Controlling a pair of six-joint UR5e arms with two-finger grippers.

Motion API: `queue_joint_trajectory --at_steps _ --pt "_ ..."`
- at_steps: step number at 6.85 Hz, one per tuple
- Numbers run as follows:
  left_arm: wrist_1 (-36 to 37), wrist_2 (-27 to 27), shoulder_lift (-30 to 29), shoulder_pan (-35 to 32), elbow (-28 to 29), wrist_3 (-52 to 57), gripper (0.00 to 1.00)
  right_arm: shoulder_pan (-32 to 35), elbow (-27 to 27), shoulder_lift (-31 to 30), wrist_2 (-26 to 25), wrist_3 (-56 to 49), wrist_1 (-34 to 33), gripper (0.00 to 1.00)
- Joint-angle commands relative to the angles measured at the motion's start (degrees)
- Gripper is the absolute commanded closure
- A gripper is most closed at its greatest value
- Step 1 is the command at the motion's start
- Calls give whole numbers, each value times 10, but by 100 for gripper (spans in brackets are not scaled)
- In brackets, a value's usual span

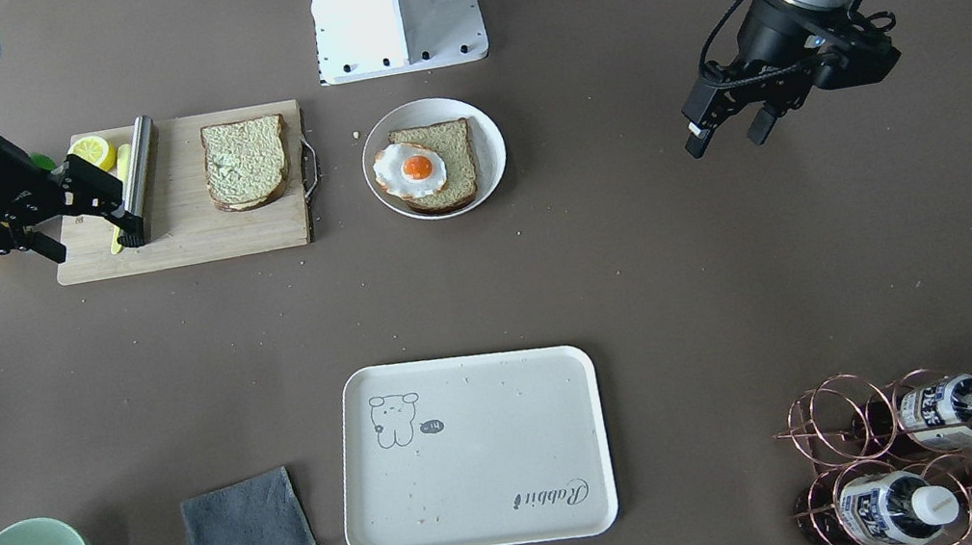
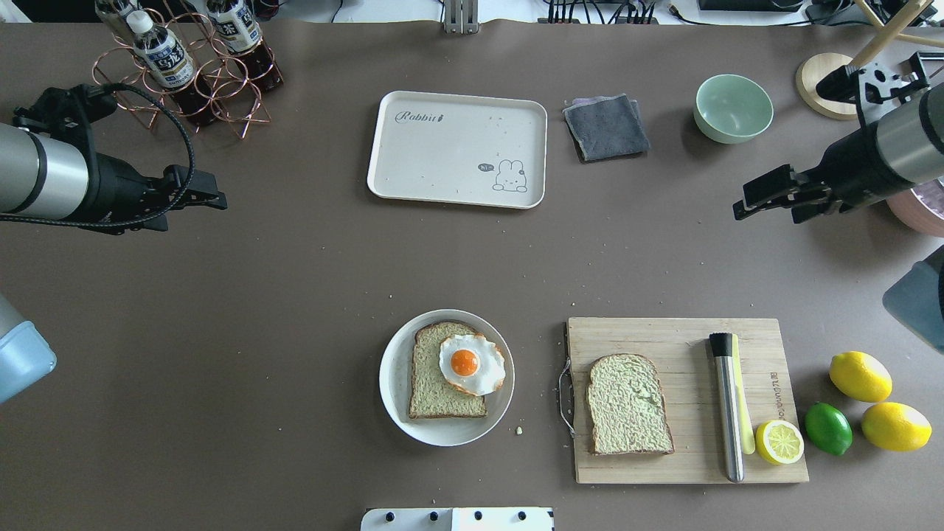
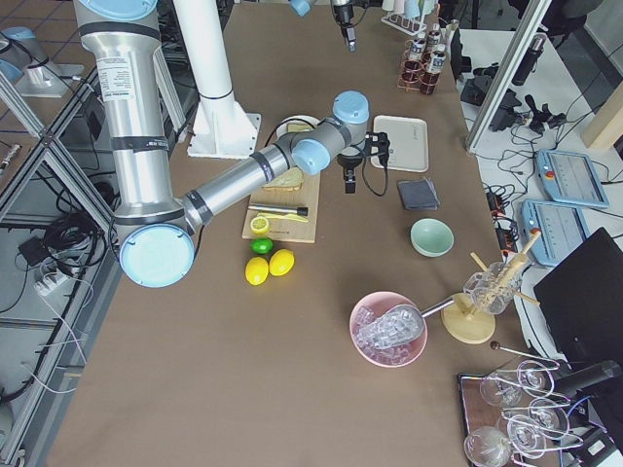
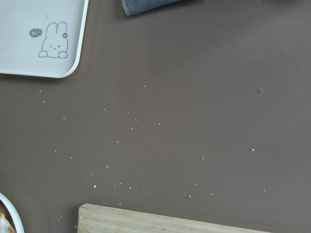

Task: Make sandwich and place on tray
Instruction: 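Lower the right gripper to the board bread while the left arm advances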

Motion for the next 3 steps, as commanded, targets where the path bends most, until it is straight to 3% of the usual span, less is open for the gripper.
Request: queue_joint_trajectory --at_steps 1,3 --pt "2 1 0 2 -3 -5 2 -108 2 -7 -71 61 34 0" --pt "2 1 -2 1 -2 -5 3 -152 1 -23 -77 76 72 1"
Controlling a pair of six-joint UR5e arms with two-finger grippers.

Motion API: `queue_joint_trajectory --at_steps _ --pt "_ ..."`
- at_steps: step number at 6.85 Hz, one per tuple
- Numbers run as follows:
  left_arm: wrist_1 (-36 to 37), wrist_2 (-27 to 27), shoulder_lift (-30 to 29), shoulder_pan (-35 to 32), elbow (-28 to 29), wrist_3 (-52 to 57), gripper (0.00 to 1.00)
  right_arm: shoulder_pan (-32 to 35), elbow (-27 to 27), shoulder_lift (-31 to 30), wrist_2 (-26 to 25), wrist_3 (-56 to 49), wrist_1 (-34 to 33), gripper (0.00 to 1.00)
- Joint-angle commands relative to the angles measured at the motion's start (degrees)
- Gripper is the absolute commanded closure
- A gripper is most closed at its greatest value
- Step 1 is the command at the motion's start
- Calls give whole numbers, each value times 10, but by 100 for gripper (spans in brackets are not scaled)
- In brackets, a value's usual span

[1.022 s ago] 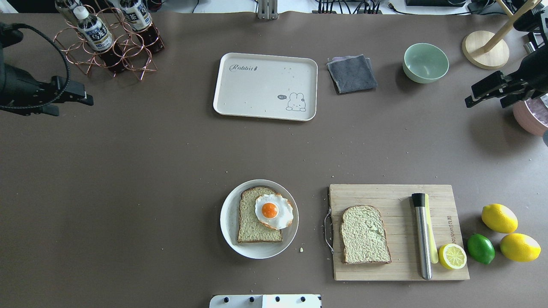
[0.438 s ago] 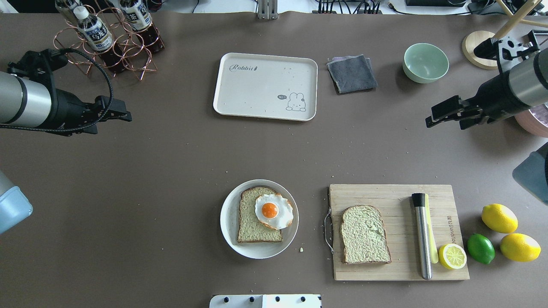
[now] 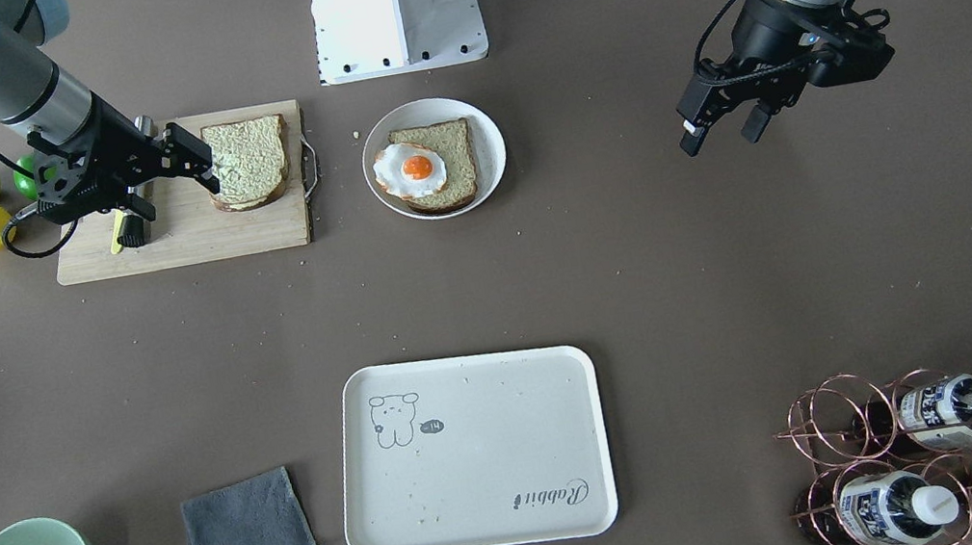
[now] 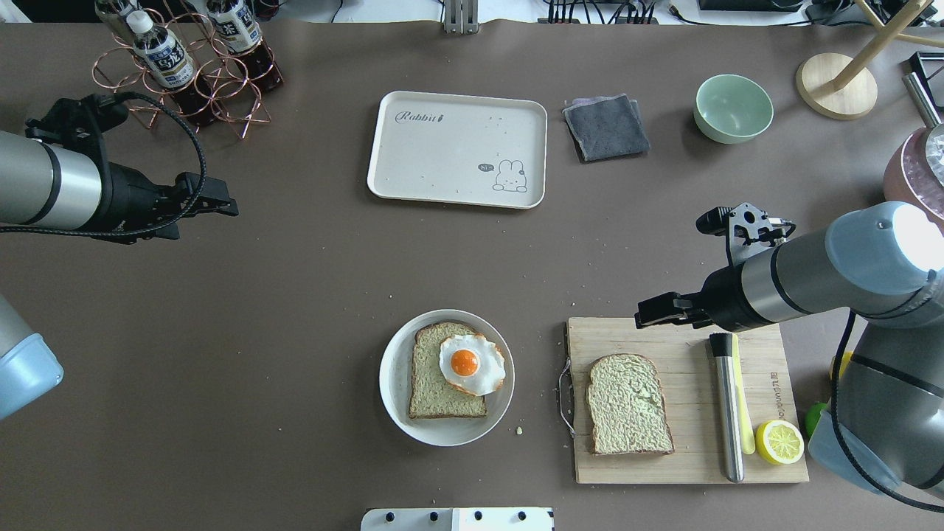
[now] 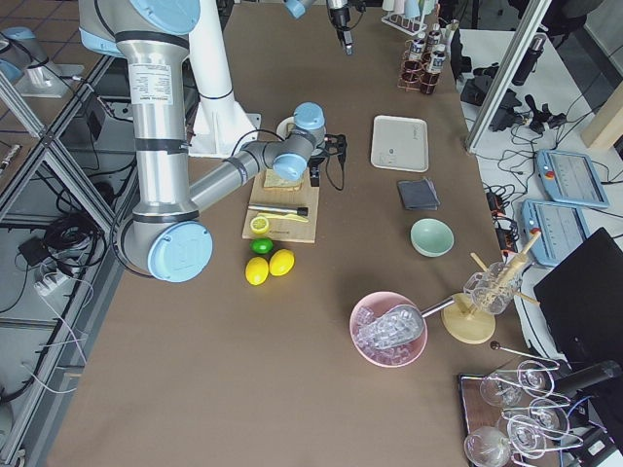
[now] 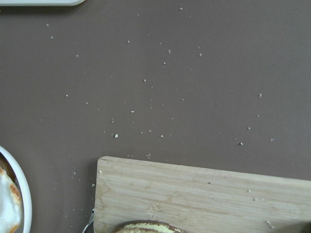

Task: Make sandwich and place on tray
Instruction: 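Lower the right gripper to the board bread while the left arm advances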

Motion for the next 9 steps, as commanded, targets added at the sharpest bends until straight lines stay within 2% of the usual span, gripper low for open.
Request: queue_joint_trajectory --at_steps 1,5,6,7,9 --pt "0 0 -1 -1 0 0 3 -40 -3 -32 -20 6 40 1" --pt "1 0 -11 -1 5 0 3 -79 -22 -36 -62 8 44 2" --pt "2 0 -10 0 5 0 3 -81 -26 -35 -63 8 44 6" --pt "2 0 -10 0 5 0 3 -81 -27 -34 -63 8 44 17" --pt "1 0 -10 0 5 0 3 -93 -27 -34 -71 8 44 17"
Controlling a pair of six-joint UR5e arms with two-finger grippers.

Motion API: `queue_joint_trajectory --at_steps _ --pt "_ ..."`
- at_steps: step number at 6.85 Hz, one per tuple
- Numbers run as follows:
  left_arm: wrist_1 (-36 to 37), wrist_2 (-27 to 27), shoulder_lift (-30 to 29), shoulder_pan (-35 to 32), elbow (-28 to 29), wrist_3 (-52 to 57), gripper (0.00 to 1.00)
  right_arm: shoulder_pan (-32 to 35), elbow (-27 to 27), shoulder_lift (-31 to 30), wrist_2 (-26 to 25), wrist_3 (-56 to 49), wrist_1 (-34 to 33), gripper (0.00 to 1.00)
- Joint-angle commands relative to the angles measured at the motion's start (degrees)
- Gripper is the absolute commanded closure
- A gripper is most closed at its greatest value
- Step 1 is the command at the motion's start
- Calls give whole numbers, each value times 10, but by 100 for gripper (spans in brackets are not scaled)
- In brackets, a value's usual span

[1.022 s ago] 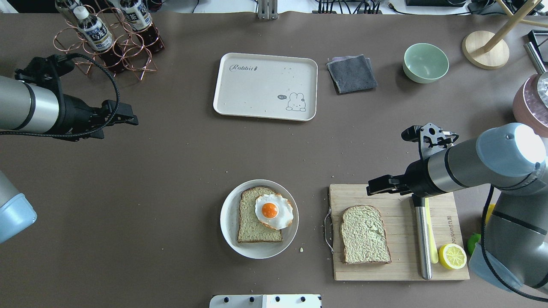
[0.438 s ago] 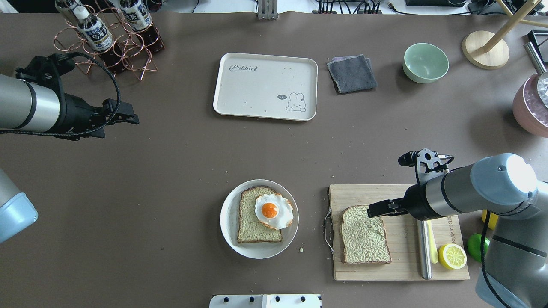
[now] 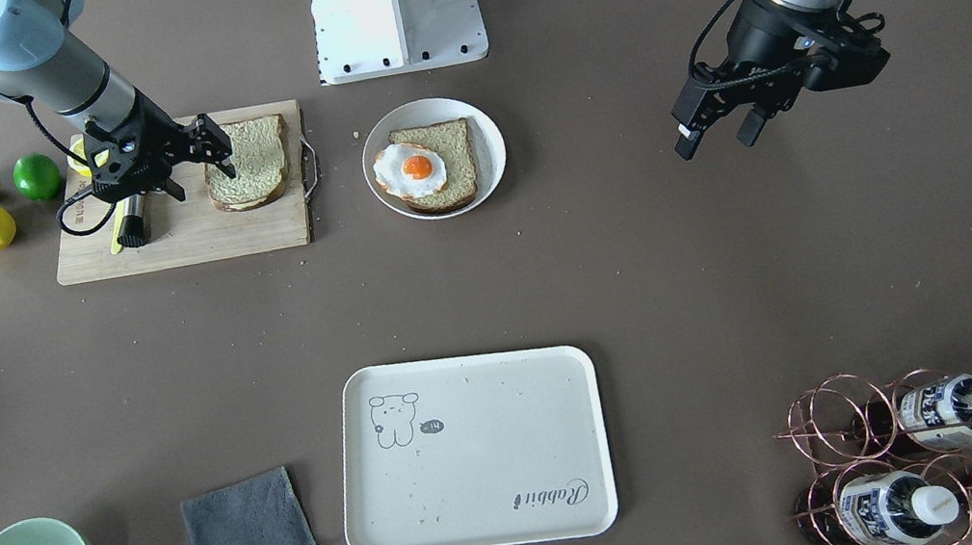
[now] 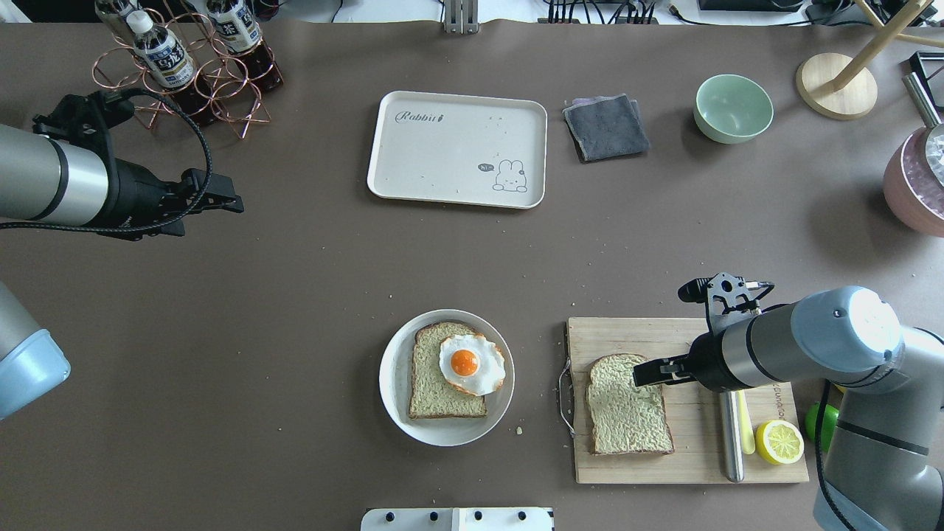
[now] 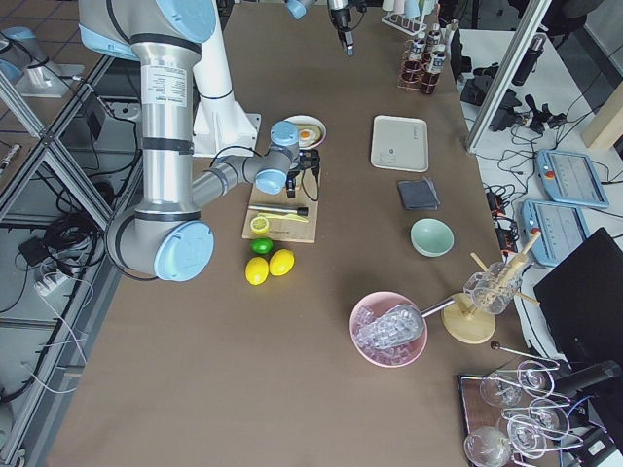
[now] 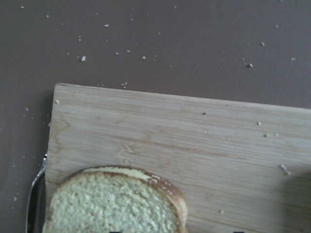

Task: Make sandwich and place on tray
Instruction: 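Grasp the bread slice edge with the right gripper and lift it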

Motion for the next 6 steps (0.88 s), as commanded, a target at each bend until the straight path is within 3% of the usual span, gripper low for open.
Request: queue_joint_trajectory --at_steps 1,2,3,4,5,6 --pt "1 0 1 0 0 -1 3 -13 -1 2 -8 7 -1 17" --pt "0 0 1 0 -1 0 3 -19 -1 2 -15 29 -1 26" --pt "1 0 1 0 0 0 3 -19 0 2 -16 29 -1 54" --pt "1 0 1 0 0 0 3 -19 2 3 -16 29 -1 93" --pt "0 0 0 0 1 0 3 -19 2 3 -16 29 0 100" --pt "0 0 0 0 1 0 3 -19 2 3 -16 29 -1 100"
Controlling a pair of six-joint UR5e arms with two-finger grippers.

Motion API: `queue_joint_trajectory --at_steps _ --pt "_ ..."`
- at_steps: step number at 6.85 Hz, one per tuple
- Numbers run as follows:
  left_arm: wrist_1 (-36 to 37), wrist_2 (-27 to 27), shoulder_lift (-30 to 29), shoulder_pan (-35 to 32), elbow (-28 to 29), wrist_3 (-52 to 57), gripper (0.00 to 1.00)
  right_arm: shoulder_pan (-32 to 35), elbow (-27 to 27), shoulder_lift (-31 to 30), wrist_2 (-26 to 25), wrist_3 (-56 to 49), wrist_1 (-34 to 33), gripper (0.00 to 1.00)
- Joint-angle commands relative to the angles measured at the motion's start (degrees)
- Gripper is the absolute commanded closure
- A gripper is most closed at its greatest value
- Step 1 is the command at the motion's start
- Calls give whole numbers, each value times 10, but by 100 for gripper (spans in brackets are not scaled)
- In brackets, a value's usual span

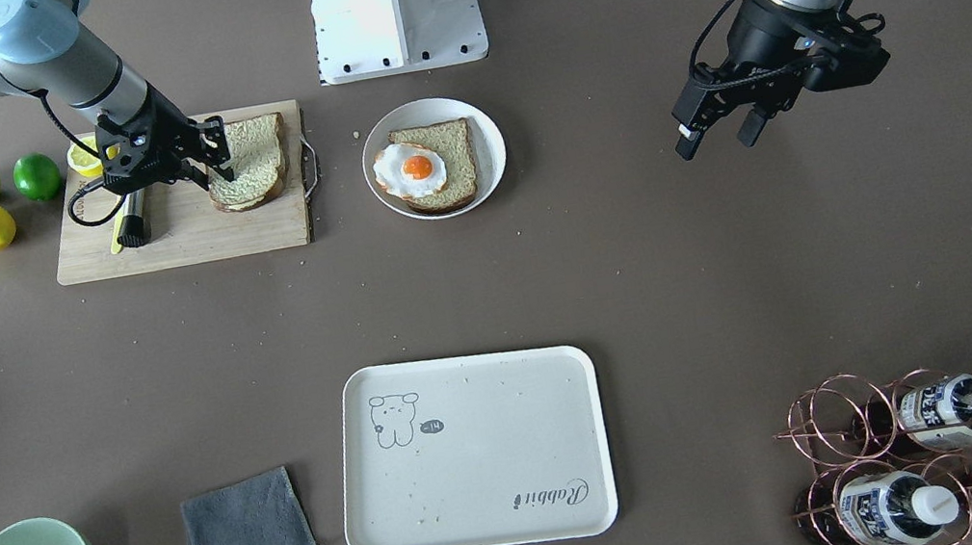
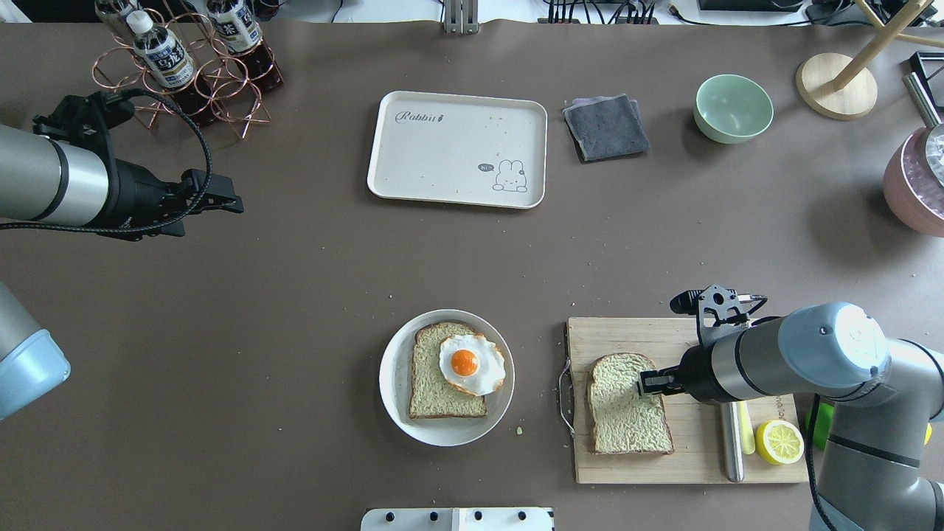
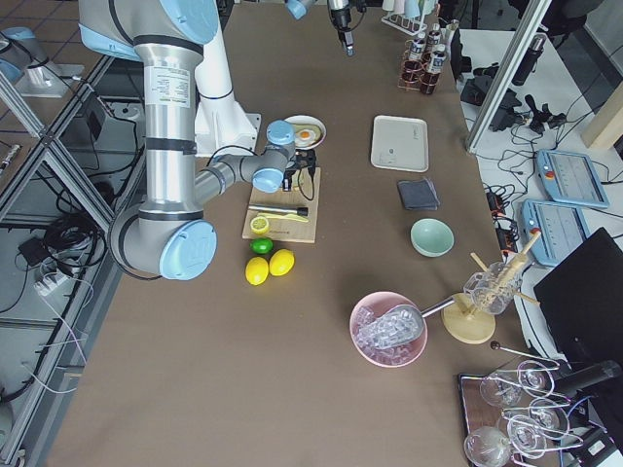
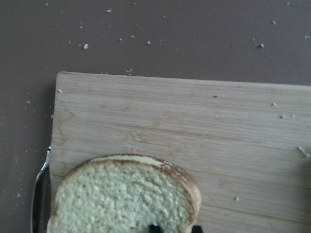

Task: Make sandwich and place on tray
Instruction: 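Grasp the bread slice edge with the right gripper and lift it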

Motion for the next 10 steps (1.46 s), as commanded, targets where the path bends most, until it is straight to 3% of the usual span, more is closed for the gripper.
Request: queue_joint_trajectory --at_steps 1,3,6,7,9,10 --pt "1 0 -1 0 1 0 3 1 -2 0 0 1 0 100" --pt "1 0 -1 0 -1 0 3 33 20 1 27 0 1 100" --pt "1 0 -2 0 1 0 3 116 39 19 139 -2 1 100" --pt "0 0 -3 0 4 0 3 121 36 46 150 -1 1 100" --pt "0 0 -2 0 5 0 3 94 -15 141 119 0 -7 100" --pt "0 1 -1 0 5 0 3 65 -28 184 76 0 -43 100"
